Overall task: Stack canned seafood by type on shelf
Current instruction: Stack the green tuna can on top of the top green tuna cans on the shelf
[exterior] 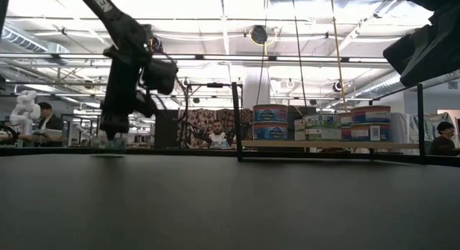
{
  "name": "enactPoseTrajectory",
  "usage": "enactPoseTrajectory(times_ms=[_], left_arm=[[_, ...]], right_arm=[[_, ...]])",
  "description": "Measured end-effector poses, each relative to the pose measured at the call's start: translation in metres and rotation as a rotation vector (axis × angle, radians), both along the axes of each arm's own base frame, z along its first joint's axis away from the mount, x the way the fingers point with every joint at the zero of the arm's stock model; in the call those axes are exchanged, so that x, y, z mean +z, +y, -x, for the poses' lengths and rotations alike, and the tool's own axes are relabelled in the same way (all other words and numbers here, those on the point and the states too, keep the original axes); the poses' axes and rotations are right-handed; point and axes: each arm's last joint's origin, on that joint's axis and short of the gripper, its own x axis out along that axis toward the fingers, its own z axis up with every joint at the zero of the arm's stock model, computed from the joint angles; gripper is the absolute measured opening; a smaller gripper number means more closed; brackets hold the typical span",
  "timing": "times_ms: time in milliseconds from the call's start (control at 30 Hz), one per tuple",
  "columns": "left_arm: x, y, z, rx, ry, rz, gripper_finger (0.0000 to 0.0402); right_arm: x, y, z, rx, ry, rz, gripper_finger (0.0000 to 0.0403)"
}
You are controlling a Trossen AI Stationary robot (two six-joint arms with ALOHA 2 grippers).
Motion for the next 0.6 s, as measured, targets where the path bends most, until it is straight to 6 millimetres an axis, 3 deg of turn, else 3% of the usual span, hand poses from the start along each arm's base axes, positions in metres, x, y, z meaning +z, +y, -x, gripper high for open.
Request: enactPoseTrajectory(times_ms=[267,600], left_arm=[[0.024,-0.038,-0.025,-0.064,-0.151,-0.030,0.0000],[0.035,-0.117,-0.055,-0.230,-0.317,-0.031,0.0000]], right_arm=[[0.000,0.000,0.000,-0.002,-0.002,-0.004,0.0000],[0.000,0.000,0.000,-0.002,-0.002,-0.005,0.0000]])
